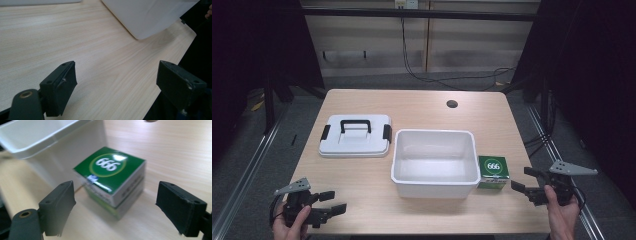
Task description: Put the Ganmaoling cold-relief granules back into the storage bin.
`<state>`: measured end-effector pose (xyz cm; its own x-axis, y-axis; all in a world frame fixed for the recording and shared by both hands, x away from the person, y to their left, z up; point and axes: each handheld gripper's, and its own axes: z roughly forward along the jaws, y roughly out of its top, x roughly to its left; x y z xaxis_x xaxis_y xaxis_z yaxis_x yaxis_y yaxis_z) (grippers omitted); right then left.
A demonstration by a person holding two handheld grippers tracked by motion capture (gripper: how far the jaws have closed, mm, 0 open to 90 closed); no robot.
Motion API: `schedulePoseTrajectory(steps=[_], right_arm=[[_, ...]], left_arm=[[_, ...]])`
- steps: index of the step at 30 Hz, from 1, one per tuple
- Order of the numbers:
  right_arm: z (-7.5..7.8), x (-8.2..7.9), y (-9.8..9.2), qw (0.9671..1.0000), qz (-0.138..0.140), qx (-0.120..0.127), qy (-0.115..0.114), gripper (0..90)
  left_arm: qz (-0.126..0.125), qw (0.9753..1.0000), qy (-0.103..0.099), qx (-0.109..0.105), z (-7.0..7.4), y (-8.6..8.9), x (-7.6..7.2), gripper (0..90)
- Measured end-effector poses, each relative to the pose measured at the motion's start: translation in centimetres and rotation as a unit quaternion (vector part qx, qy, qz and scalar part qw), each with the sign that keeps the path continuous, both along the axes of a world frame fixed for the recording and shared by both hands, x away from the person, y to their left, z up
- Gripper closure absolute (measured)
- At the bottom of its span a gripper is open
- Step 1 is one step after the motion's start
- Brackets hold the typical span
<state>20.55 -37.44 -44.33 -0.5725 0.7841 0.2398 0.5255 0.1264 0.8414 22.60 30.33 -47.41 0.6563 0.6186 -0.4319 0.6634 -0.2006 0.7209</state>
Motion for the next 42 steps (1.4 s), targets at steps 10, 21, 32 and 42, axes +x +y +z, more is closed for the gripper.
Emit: schedulePoseTrajectory(steps=[10,21,32,42], right_arm=[[1.3,-0.1,0.3,0.9996,0.019,-0.016,-0.015,17.1],[2.9,1.0,0.8,0.9985,0.049,-0.023,-0.005,13.0],[3.8,2.4,2.3,0.9947,0.085,-0.056,-0.015,13.6],[5.7,4.1,3.1,0.9910,0.114,-0.071,-0.006,14.9]], left_arm=[[0.003,1.0000,-0.004,0.001,0.1,0.2,0.0,16.3],[0.008,1.0000,-0.001,0.000,0.0,0.1,-0.1,16.3],[0.010,0.9999,-0.005,0.001,0.0,0.1,-0.1,16.3],[0.010,0.9999,-0.005,-0.001,0.1,0.1,-0.1,16.3]])
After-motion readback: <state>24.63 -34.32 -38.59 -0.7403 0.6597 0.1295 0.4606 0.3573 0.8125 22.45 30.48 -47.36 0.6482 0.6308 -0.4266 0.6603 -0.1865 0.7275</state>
